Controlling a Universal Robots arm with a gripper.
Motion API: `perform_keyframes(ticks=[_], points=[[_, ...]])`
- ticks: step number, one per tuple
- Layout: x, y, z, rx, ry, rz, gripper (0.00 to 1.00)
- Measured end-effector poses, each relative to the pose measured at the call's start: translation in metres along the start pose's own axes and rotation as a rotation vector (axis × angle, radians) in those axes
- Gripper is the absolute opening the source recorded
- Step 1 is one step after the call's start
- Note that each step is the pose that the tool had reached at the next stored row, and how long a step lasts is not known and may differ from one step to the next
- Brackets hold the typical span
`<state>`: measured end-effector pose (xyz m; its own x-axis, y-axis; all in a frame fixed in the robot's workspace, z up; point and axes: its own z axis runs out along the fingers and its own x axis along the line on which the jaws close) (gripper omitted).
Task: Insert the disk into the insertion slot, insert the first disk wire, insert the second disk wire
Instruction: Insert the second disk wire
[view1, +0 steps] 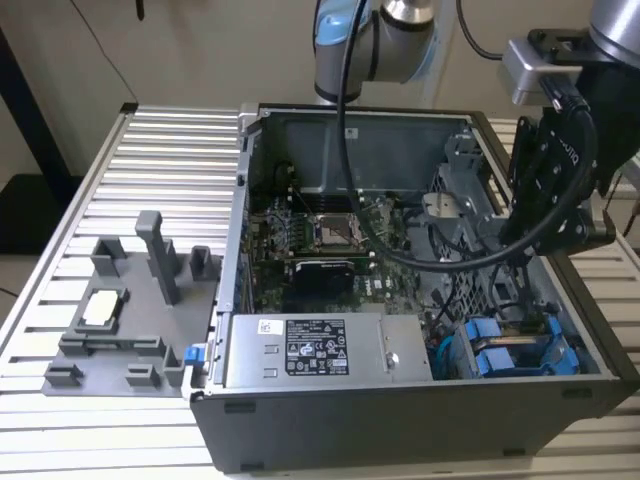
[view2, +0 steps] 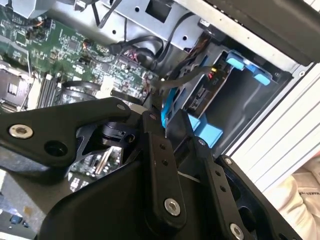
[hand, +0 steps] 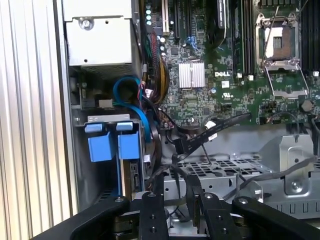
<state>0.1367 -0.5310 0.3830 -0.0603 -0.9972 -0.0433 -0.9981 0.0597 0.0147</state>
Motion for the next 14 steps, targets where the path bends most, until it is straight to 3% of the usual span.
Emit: perform_keyframes(ticks=[5, 8, 10, 14], points=[[-0.0011, 0.0145, 0.0011, 0.0001, 0.001, 0.002, 0.33], [-0.0054, 0.0222, 0.0017, 0.0004, 0.004, 0.003, 0.33], [-0.0096, 0.0271, 0.0028, 0.003, 0.0175, 0.003, 0.33], [-0.0158, 0.0333, 0.0048, 0.015, 0.0576, 0.002, 0.33]])
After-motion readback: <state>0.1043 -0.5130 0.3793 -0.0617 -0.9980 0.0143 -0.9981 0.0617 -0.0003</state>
